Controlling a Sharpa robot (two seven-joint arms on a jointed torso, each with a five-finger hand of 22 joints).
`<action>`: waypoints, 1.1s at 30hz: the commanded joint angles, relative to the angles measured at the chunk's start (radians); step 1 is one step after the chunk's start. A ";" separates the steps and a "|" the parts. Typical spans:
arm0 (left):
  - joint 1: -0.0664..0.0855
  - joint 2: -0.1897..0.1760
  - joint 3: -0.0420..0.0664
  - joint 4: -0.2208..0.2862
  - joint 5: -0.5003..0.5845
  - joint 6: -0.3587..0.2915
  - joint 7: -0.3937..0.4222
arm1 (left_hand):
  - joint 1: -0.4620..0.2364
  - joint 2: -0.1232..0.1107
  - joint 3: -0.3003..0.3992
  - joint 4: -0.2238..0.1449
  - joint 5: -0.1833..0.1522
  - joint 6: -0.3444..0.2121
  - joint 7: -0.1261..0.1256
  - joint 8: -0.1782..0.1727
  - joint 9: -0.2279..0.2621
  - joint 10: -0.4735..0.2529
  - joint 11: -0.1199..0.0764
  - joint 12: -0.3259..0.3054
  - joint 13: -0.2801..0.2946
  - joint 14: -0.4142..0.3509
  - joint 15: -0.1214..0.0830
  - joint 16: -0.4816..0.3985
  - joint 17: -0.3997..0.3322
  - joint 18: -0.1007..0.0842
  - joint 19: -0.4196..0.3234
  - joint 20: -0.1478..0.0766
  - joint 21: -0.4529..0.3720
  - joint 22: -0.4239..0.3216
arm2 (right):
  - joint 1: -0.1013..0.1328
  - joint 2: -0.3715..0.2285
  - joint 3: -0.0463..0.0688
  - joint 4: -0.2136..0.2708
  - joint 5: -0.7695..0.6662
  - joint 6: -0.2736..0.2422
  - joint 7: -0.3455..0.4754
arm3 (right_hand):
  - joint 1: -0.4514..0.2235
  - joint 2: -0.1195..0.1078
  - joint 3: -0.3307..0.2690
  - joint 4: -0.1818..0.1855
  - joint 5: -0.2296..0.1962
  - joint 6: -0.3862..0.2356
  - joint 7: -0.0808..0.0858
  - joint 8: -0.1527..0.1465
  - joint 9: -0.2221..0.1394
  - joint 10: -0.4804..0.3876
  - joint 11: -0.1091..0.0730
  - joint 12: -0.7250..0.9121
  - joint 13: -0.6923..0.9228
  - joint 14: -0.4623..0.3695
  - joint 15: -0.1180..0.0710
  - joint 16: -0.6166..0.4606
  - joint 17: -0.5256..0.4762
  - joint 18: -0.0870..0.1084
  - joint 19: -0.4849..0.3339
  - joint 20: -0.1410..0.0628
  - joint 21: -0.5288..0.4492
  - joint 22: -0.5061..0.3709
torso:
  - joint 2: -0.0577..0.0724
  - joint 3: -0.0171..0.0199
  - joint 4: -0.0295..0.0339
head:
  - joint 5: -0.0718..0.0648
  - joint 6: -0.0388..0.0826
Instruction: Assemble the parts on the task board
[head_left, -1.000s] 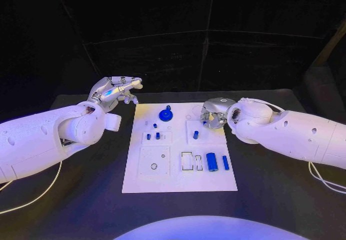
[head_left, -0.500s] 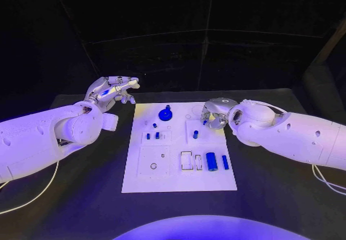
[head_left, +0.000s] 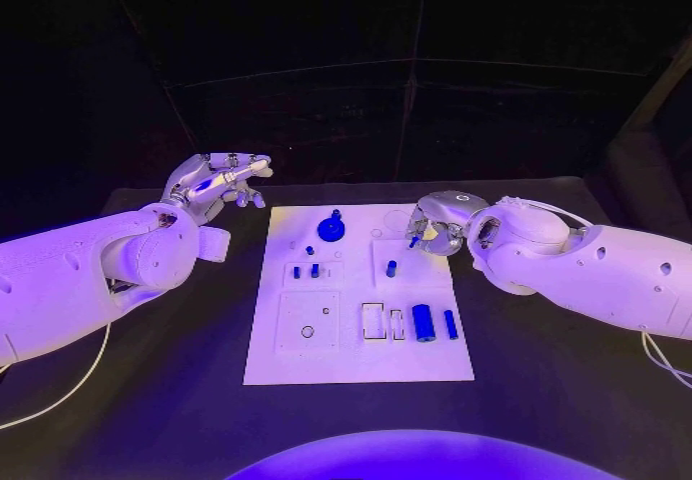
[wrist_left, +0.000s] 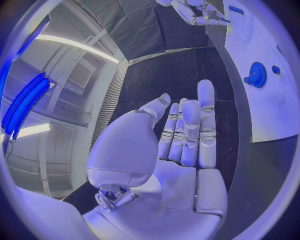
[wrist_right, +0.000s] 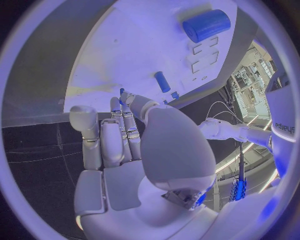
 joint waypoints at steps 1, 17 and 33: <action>0.002 -0.003 0.000 0.003 0.002 0.001 0.001 | 0.009 -0.004 0.002 -0.007 -0.001 0.002 0.000 0.003 0.000 -0.008 0.000 0.004 -0.001 -0.006 0.001 -0.004 -0.002 0.006 -0.001 0.000 -0.004 -0.002 | 0.006 -0.014 0.001 0.033 0.046 -0.031 -0.003 | -0.005 0.001 0.007 -0.002 -0.002 0.007 0.003 -0.005 -0.001 0.004 0.000 -0.003 0.001 0.038 -0.004 0.004 -0.001 -0.006 0.007 0.002 0.005 0.001 | 0.000 -0.0007 0.0011 | 0.005 0.001; 0.001 0.012 0.000 0.006 0.002 0.003 0.003 | 0.009 -0.004 0.001 -0.007 -0.002 0.001 0.000 0.003 0.000 -0.008 0.001 0.004 -0.001 -0.006 0.001 -0.004 -0.002 0.006 -0.002 0.000 -0.004 -0.002 | 0.015 0.039 0.003 0.178 0.076 -0.037 0.019 | -0.011 -0.003 0.020 -0.007 0.006 0.010 0.004 -0.007 -0.001 0.006 0.001 -0.005 0.001 0.038 -0.004 0.006 0.000 -0.007 0.007 0.002 0.008 0.004 | 0.001 -0.0012 -0.0018 | 0.044 0.000; 0.002 0.047 0.000 -0.001 0.002 0.008 0.002 | 0.009 -0.005 0.001 -0.007 -0.001 -0.001 0.002 0.003 0.000 -0.009 0.002 0.005 -0.002 -0.007 0.002 -0.004 -0.003 0.006 -0.002 0.000 -0.005 -0.003 | -0.011 0.202 -0.014 0.101 0.008 0.054 0.040 | -0.014 -0.002 0.022 -0.006 0.006 0.011 0.005 -0.008 -0.001 0.006 0.001 -0.006 0.001 0.038 -0.004 0.006 0.000 -0.006 0.006 0.002 0.007 0.001 | 0.003 0.0005 -0.0012 | 0.094 -0.018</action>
